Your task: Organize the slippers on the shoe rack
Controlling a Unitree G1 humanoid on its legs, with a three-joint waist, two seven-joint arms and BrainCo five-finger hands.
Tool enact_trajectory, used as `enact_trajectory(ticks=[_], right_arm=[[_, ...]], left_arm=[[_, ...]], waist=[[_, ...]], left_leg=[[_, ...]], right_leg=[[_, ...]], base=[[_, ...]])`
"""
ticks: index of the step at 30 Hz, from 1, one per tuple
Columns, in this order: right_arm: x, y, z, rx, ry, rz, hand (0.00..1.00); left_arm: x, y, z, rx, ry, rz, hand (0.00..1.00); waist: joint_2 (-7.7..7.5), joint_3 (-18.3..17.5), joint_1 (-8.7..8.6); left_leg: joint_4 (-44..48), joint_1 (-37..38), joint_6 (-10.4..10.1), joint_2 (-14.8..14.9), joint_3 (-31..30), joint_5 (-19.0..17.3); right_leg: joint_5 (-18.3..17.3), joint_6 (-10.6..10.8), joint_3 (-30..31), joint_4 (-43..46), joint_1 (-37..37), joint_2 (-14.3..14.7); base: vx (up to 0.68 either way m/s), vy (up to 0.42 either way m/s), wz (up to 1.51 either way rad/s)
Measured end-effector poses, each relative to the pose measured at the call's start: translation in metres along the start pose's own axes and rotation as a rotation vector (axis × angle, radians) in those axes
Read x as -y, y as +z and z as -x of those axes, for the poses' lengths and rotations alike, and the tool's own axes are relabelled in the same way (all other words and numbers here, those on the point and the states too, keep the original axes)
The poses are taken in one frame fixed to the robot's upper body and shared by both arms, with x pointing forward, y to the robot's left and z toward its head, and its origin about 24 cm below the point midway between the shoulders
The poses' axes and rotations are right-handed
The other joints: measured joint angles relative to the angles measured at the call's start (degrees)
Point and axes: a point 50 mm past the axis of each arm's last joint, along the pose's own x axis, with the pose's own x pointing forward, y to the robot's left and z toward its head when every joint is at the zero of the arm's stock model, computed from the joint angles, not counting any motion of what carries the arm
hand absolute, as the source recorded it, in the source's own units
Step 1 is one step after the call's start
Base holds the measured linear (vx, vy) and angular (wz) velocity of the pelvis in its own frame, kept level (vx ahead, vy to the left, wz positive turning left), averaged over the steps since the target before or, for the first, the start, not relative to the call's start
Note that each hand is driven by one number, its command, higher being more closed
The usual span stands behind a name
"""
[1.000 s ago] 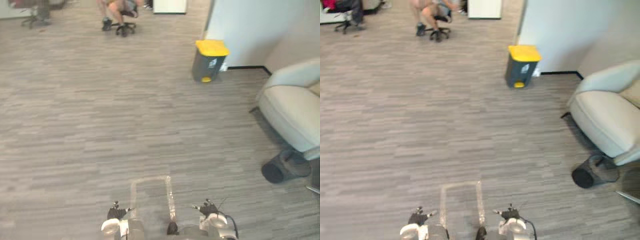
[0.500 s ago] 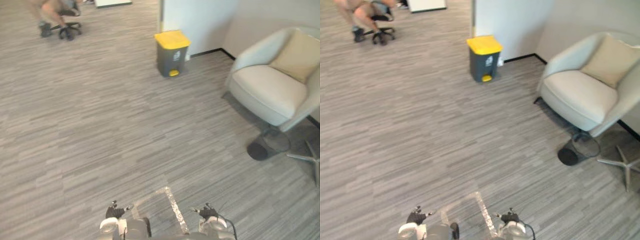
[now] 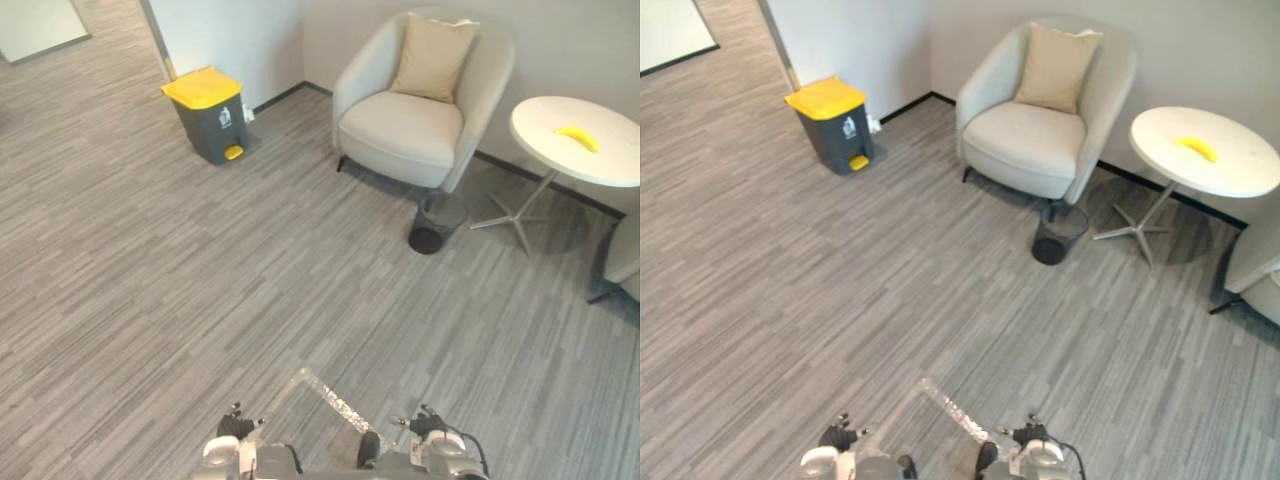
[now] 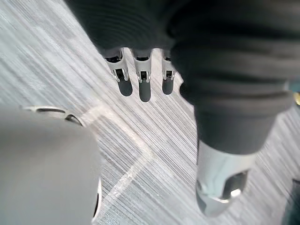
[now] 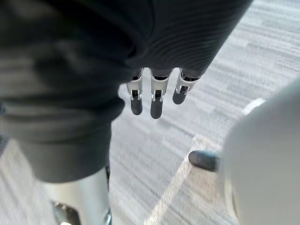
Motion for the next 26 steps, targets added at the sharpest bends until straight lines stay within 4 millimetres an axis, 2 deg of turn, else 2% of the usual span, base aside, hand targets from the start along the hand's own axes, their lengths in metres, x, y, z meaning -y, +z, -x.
enact_trajectory(ticks=[2, 3, 4, 6, 7, 8, 9, 10, 11, 12, 14, 16, 22, 26], right_arm=[[0.005, 0.0, 0.0, 0.001, -0.026, -0.009, 0.0], [0.009, -0.002, 0.0, -0.004, -0.041, -0.008, 0.0], [0.011, -0.004, 0.0, -0.011, -0.049, -0.011, 0.0], [0.017, -0.009, 0.0, -0.031, -0.07, -0.036, 0.0], [0.017, -0.009, 0.0, -0.031, -0.07, -0.036, 0.0], [0.018, -0.01, 0.0, -0.036, -0.074, -0.042, 0.0], [0.02, -0.015, 0.001, -0.054, -0.081, -0.052, 0.0], [0.019, -0.016, 0.001, -0.061, -0.083, -0.065, 0.0], [0.018, -0.022, 0.003, -0.074, -0.081, -0.067, 0.0], [0.017, -0.024, 0.003, -0.08, -0.079, -0.068, 0.0], [0.009, -0.03, 0.006, -0.096, -0.064, -0.083, 0.0], [0.008, -0.032, 0.006, -0.103, -0.06, -0.084, 0.0], [0.01, -0.033, 0.006, -0.104, -0.062, -0.078, 0.0], [0.013, -0.032, 0.004, -0.116, -0.064, -0.059, 0.0]], left_arm=[[0.001, 0.004, -0.001, 0.011, -0.004, 0.0, 0.0], [0.003, 0.006, -0.001, 0.019, -0.006, 0.003, 0.0], [0.005, 0.006, -0.001, 0.02, -0.009, 0.005, 0.0], [0.012, 0.007, 0.0, 0.024, -0.023, 0.02, 0.0], [0.012, 0.007, 0.0, 0.025, -0.024, 0.02, 0.0], [0.013, 0.007, 0.0, 0.025, -0.03, 0.014, 0.0], [0.015, 0.006, 0.0, 0.023, -0.035, 0.009, 0.0], [0.015, 0.005, -0.001, 0.014, -0.036, 0.005, 0.0], [0.014, 0.005, -0.001, 0.011, -0.036, -0.01, 0.0], [0.014, 0.005, -0.001, 0.012, -0.034, -0.012, 0.0], [0.006, 0.004, -0.002, 0.005, -0.021, -0.035, 0.0], [0.006, 0.003, -0.003, 0.003, -0.027, -0.066, 0.0], [0.007, 0.002, -0.003, -0.001, -0.031, -0.081, 0.0], [0.009, 0.001, -0.002, -0.002, -0.038, -0.095, 0.0]], waist=[[1.59, 1.0, -0.13], [0.65, 0.6, -0.08], [0.09, 0.8, -0.03], [0.16, 0.7, 0.07], [0.14, 0.7, 0.07], [0.28, 0.6, 0.1], [0.48, 0.4, 0.13], [0.45, 0.3, 0.04], [-1.23, -0.4, -0.43], [-1.61, -0.6, -0.36], [-3.63, -1.7, -0.39], [-4.23, -2.1, -0.43], [-3.72, -2.2, -0.28], [-2.88, -2.4, -0.12]], left_leg=[[5.2, -0.9, 2.6, 0.9, -4.8, 1.3], [8.9, -4.1, 4.7, -1.0, -10.7, 2.1], [7.1, -4.2, 4.4, -3.0, -13.9, 1.5], [-2.5, -4.3, 4.1, -9.9, -25.0, 1.1], [-4.5, -4.3, 3.8, -10.9, -26.5, 1.4], [-9.4, -3.9, 3.7, -12.0, -28.4, 4.1], [-11.1, -3.1, 4.1, -11.8, -28.0, 8.8], [-11.4, -1.9, 5.3, -11.9, -26.6, 10.2], [-13.1, -0.3, 6.0, -12.4, -24.8, 9.8], [-13.3, 0.0, 6.0, -12.5, -24.4, 9.8], [-15.0, 0.9, 6.3, -13.2, -23.4, 9.9], [-15.8, 1.7, 6.5, -14.0, -22.7, 9.9], [-17.2, 3.6, 7.4, -14.7, -20.1, 9.4], [-17.3, 4.0, 7.5, -13.8, -18.6, 9.4]], right_leg=[[0.8, -0.8, 3.0, -1.9, 1.4, 2.3], [1.2, -1.0, 5.2, -2.8, 1.8, 1.9], [1.4, -0.9, 6.4, -2.8, 1.7, 1.5], [2.6, -0.6, 12.0, -3.5, 1.5, 0.3], [2.8, -0.2, 12.7, -3.7, 1.5, 0.0], [3.2, 0.4, 14.5, -3.7, 1.6, -0.2], [3.1, 1.2, 15.9, -3.8, 1.8, 0.2], [3.0, 1.6, 17.6, -4.0, 2.7, 0.1], [2.7, 2.6, 18.5, -4.8, 3.3, -0.8], [2.6, 2.7, 18.7, -4.9, 3.3, -1.0], [2.5, 3.1, 19.4, -5.7, 3.3, -1.9], [2.1, 3.8, 19.5, -5.9, 3.3, -2.7], [2.5, 5.3, 21.1, -6.7, 3.4, -3.3], [6.2, 5.8, 18.6, -9.3, 3.5, -2.6]], base=[[0.11, -0.058, -0.87], [0.12, -0.074, -0.88], [0.11, -0.043, -0.93], [0.16, 0.095, -1.12], [0.2, 0.144, -1.14], [0.14, 0.104, -0.94], [0.19, 0.137, -1.03], [0.25, 0.17, -0.82], [0.25, 0.172, -0.52], [0.2, 0.141, -0.36], [0.17, 0.102, -0.22], [0.15, 0.107, -0.13], [0.07, 0.059, -0.28], [-0.01, -0.007, -0.34]])
